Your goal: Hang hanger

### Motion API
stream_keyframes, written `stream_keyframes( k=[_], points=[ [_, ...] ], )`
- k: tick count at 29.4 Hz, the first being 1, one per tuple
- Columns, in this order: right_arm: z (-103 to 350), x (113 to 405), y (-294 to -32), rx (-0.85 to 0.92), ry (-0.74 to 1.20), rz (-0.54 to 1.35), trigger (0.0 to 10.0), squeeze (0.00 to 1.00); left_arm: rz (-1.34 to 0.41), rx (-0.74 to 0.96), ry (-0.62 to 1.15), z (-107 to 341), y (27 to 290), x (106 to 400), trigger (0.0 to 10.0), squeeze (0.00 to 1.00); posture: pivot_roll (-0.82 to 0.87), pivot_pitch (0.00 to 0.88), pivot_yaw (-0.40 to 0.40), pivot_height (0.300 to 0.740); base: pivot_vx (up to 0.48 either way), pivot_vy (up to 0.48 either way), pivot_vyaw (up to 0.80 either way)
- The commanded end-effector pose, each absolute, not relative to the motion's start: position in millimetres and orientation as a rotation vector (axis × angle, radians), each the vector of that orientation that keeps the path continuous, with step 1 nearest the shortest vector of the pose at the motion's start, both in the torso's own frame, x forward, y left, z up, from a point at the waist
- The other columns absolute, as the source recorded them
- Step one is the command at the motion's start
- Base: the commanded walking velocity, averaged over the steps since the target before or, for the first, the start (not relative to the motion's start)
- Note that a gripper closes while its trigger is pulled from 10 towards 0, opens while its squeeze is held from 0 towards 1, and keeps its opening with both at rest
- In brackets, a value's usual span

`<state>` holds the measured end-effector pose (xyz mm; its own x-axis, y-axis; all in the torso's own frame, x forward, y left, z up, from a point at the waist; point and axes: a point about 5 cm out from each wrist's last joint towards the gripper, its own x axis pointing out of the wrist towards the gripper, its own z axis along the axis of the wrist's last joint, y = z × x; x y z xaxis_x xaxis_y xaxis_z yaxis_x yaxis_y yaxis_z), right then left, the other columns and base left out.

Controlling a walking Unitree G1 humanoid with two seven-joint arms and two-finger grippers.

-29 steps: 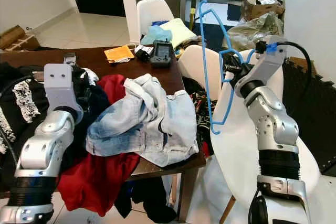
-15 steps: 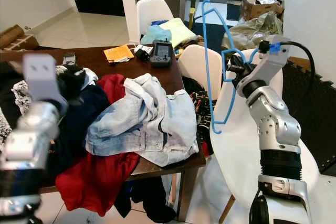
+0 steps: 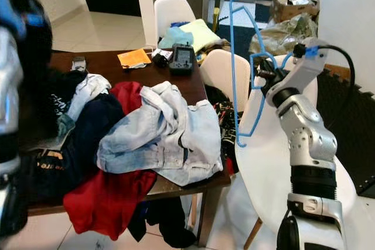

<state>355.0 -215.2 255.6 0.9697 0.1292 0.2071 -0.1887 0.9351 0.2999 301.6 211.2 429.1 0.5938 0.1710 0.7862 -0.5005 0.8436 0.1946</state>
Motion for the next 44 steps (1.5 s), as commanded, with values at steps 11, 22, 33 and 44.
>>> stream_keyframes(
  k=[11,22,33,44],
  points=[
    [260,355,-215,0.370,-0.220,0.184,10.0,0.00,0.267,0.414,-0.957,449,164,307,10.0,0.00,0.16,0.009,-0.006,0.740,-0.476,0.000,0.00],
    [262,354,-222,0.410,-0.247,0.165,10.0,0.00,0.256,0.395,-1.004,462,164,303,10.0,0.00,0.16,0.006,-0.004,0.740,-0.476,0.000,0.00],
    [241,357,-236,0.226,-0.113,0.045,10.0,0.00,0.073,0.223,-0.774,414,152,337,10.0,0.00,0.14,0.000,0.001,0.740,-0.297,0.000,-0.33],
    [172,342,-267,0.056,0.157,-0.137,10.0,0.00,-0.071,0.228,-0.110,228,159,384,10.0,0.00,0.11,0.002,-0.018,0.740,0.000,0.000,-0.78]
  ],
)
